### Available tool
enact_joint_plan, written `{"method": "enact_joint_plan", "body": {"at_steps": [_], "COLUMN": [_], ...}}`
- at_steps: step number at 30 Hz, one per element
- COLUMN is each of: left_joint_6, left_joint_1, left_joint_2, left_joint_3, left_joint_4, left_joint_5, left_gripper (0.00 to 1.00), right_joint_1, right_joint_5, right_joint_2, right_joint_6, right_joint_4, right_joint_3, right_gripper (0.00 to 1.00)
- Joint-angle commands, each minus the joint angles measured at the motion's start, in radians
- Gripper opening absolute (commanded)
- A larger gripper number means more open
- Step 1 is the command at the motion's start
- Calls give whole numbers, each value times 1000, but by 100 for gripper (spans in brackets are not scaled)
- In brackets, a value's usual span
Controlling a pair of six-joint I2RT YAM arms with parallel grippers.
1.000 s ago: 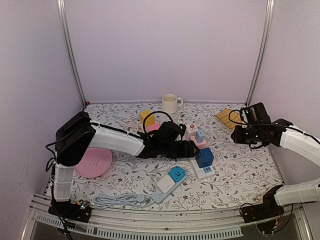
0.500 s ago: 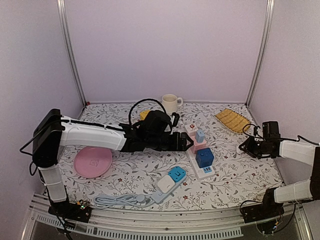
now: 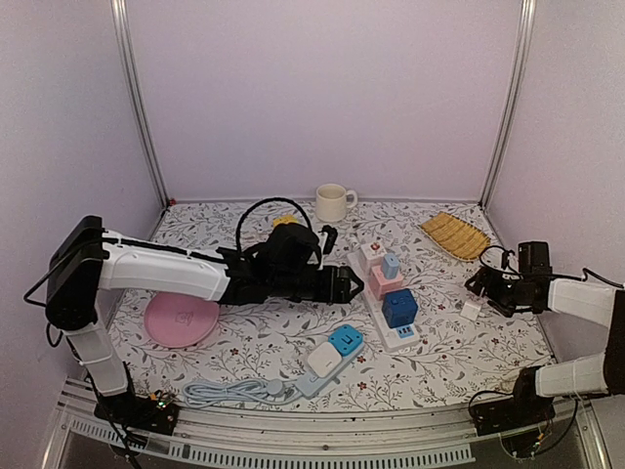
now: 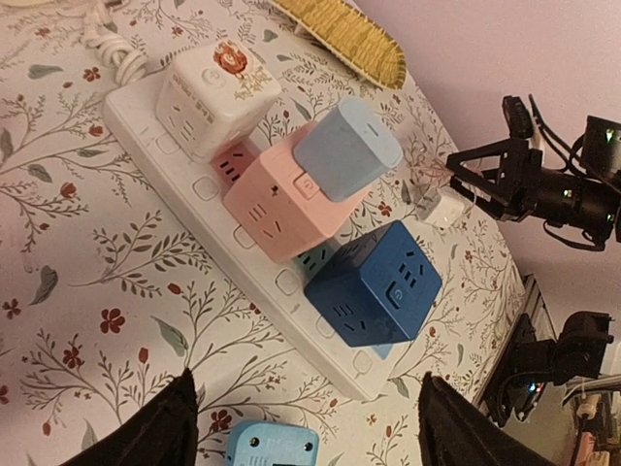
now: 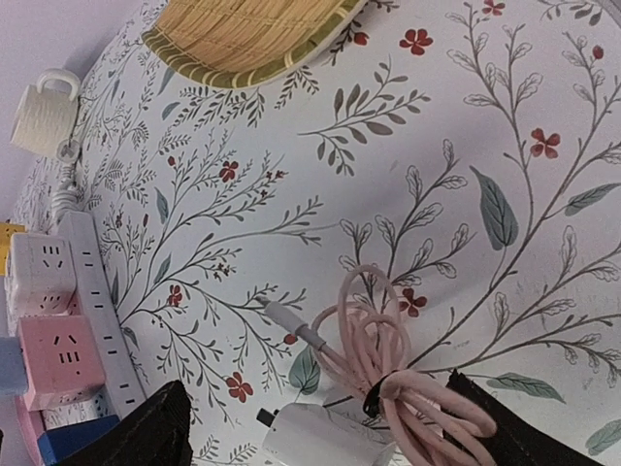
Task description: Pull the plug off the socket
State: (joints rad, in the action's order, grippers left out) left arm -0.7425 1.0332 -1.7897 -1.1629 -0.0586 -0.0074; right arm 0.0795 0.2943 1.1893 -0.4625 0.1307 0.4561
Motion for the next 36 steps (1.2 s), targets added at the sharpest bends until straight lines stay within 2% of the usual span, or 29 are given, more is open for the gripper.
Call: {"method": "enact_joint_plan", "body": {"at_steps": [1,5,10,15,21,28,36], "left_joint_6": [25,23,22,11,0,-15,-46], "left_joint_1": [-4,-10,-16,-22,-27,-41,-56], "left_joint_2": [59,77,90,103,109,110,104], "left_joint_3": [25,42,57,78,97,112,135], "left_joint_4": [-13,-19,-27,-45,-59,-76,-97], "left_joint_5": [-25,-40,-45,-42,-34,-12,19], "left_gripper": [79,81,83,86,86,86,86], "right_joint_1": [3,3,-10,-93,-285,-524,-673], "right_joint_5": [-90,-100,-148,-213,-300,-378,-423], "right_joint_2": [-86,-137,-179,-169,-117,16,192], "right_joint_6": [41,32,48,72,89,121,153], "right_joint_4": [86,123,175,221,252,247,251], "right_joint_3": [49,74,138,223,321,436,549], "right_gripper": [93,100,99,99,99,92,83]}}
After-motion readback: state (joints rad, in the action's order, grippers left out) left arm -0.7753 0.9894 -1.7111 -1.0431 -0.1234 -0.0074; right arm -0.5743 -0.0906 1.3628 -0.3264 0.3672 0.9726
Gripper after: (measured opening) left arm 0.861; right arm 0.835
